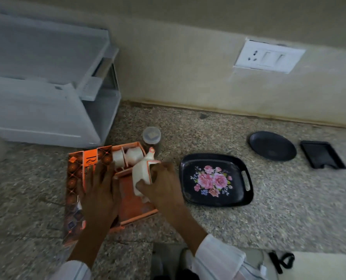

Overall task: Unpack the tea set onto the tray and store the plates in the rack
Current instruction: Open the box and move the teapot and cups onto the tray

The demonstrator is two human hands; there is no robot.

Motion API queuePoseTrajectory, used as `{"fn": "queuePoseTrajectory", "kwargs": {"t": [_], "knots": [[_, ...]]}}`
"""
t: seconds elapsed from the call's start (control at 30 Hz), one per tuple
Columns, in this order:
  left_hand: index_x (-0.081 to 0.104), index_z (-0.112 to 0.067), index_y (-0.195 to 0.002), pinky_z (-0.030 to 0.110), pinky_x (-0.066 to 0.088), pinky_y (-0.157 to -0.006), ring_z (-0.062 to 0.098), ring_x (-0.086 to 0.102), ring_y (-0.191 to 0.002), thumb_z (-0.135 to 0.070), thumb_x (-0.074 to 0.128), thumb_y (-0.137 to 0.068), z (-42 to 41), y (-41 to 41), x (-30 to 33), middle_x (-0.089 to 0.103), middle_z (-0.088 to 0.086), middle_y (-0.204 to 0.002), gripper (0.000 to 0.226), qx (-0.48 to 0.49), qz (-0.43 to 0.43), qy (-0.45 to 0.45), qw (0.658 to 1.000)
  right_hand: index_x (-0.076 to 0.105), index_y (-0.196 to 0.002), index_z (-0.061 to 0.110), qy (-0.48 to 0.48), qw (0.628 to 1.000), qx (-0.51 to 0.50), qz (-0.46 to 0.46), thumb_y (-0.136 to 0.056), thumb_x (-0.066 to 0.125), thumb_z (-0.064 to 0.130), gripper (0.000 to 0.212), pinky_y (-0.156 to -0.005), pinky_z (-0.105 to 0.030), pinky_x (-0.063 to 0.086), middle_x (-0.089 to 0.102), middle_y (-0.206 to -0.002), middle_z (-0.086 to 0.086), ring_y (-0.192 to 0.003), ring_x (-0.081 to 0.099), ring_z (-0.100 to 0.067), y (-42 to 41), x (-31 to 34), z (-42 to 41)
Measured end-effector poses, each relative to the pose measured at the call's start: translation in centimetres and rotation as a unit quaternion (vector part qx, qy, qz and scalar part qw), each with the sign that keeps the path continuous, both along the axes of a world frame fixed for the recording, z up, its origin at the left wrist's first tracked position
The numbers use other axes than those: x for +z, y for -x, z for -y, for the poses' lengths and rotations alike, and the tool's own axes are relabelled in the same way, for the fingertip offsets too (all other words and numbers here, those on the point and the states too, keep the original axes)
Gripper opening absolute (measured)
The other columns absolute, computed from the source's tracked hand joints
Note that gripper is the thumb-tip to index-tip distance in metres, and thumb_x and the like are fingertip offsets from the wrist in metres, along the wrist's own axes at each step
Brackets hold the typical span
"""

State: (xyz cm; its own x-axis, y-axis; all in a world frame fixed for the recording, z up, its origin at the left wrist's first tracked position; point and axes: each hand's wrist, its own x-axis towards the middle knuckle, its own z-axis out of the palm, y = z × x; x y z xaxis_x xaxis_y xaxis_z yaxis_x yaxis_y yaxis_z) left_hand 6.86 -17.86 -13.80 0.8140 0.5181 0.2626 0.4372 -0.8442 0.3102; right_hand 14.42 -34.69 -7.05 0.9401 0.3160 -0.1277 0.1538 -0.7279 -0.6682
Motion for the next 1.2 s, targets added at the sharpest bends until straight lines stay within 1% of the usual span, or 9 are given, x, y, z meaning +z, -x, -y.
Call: {"fn": "queuePoseTrajectory", "kwargs": {"t": [0.13, 0.27, 0.4, 0.5, 0.63, 0.73, 0.9, 1.07, 1.2], "knots": [[0.046, -0.028, -0.145, 0.049, 0.037, -0.109, 0.031, 0.042, -0.138, -0.038, 0.032, -0.1, 5.4, -4.2, 1.6, 0.042, 0.009, -0.154, 0.048, -0.118, 0.033, 0.04, 0.992, 0.064, -0.105, 0.014, 0.046, 0.996, -0.069, 0.03, -0.066, 0.065, 0.058, 0.059, -0.086, -0.037, 0.048, 0.055, -0.11, -0.011, -0.1, 0.056, -0.035, -2.8, 0.1, 5.1], [0.045, -0.018, -0.146, 0.043, 0.035, -0.116, 0.025, 0.041, -0.141, -0.034, 0.033, -0.101, 11.7, -8.1, 0.8, 0.044, 0.009, -0.153, 0.05, -0.228, 0.035, 0.157, 0.96, 0.062, -0.103, 0.014, 0.078, 0.987, -0.133, 0.044, -0.071, 0.072, 0.055, 0.053, -0.089, -0.042, 0.044, 0.057, -0.107, -0.014, -0.101, 0.053, -0.038, -4.3, -1.9, 9.4], [0.026, -0.014, -0.155, 0.033, 0.023, -0.122, 0.021, 0.029, -0.148, -0.035, 0.027, -0.101, 15.3, -10.6, -1.4, 0.029, 0.007, -0.162, 0.058, -0.223, -0.056, 0.297, 0.927, 0.061, -0.102, 0.017, 0.097, 0.98, -0.172, 0.028, -0.066, 0.067, 0.059, 0.056, -0.09, -0.042, 0.042, 0.057, -0.107, -0.013, -0.1, 0.054, -0.036, -4.8, -3.7, 11.6], [0.03, -0.014, -0.154, 0.037, 0.027, -0.121, 0.022, 0.035, -0.145, -0.021, 0.038, -0.101, 15.7, -11.5, -3.0, 0.035, 0.007, -0.159, 0.054, -0.197, -0.077, 0.345, 0.915, 0.059, -0.104, 0.016, 0.098, 0.98, -0.171, 0.014, -0.063, 0.067, 0.056, 0.058, -0.094, -0.044, 0.039, 0.056, -0.111, -0.013, -0.107, 0.051, -0.037, -5.0, -4.7, 12.3], [0.038, -0.018, -0.15, 0.034, 0.03, -0.119, 0.019, 0.041, -0.141, -0.019, 0.043, -0.098, 15.6, -11.7, -3.3, 0.043, 0.005, -0.154, 0.052, -0.195, -0.066, 0.381, 0.901, 0.056, -0.112, 0.011, 0.104, 0.983, -0.15, 0.022, -0.066, 0.073, 0.048, 0.061, -0.097, -0.045, 0.035, 0.053, -0.119, -0.015, -0.115, 0.047, -0.038, -5.3, -5.8, 12.5], [0.041, -0.021, -0.148, 0.031, 0.03, -0.118, 0.017, 0.043, -0.138, -0.024, 0.04, -0.097, 15.7, -11.6, -2.9, 0.047, 0.004, -0.151, 0.052, -0.201, -0.046, 0.399, 0.894, 0.05, -0.127, 0.014, 0.114, 0.981, -0.155, 0.026, -0.067, 0.066, 0.057, 0.076, -0.095, -0.044, 0.035, 0.05, -0.126, -0.014, -0.116, 0.047, -0.038, -5.2, -6.3, 12.2], [0.045, -0.021, -0.147, 0.022, 0.029, -0.112, 0.014, 0.046, -0.136, -0.016, 0.045, -0.1, 15.7, -11.6, -3.1, 0.05, 0.002, -0.149, 0.047, -0.195, -0.031, 0.407, 0.892, 0.047, -0.126, 0.02, 0.096, 0.983, -0.155, 0.037, -0.069, 0.071, 0.056, 0.071, -0.089, -0.04, 0.035, 0.054, -0.119, -0.01, -0.112, 0.05, -0.033, -4.8, -6.2, 11.7], [0.045, -0.023, -0.146, 0.024, 0.032, -0.113, 0.012, 0.047, -0.135, -0.02, 0.046, -0.101, 15.9, -11.6, -3.2, 0.051, -0.001, -0.148, 0.045, -0.198, -0.025, 0.401, 0.894, 0.042, -0.129, 0.023, 0.094, 0.982, -0.159, 0.034, -0.066, 0.065, 0.06, 0.077, -0.088, -0.04, 0.041, 0.057, -0.115, -0.006, -0.108, 0.053, -0.031, -4.8, -6.3, 11.7], [0.048, -0.024, -0.144, 0.019, 0.03, -0.109, 0.011, 0.049, -0.133, -0.017, 0.045, -0.1, 16.2, -11.6, -2.6, 0.054, -0.002, -0.145, 0.044, -0.19, -0.03, 0.398, 0.897, 0.039, -0.134, 0.024, 0.083, 0.984, -0.157, 0.03, -0.067, 0.069, 0.059, 0.082, -0.09, -0.042, 0.043, 0.056, -0.118, -0.007, -0.111, 0.053, -0.031, -4.8, -6.2, 11.8]]}}
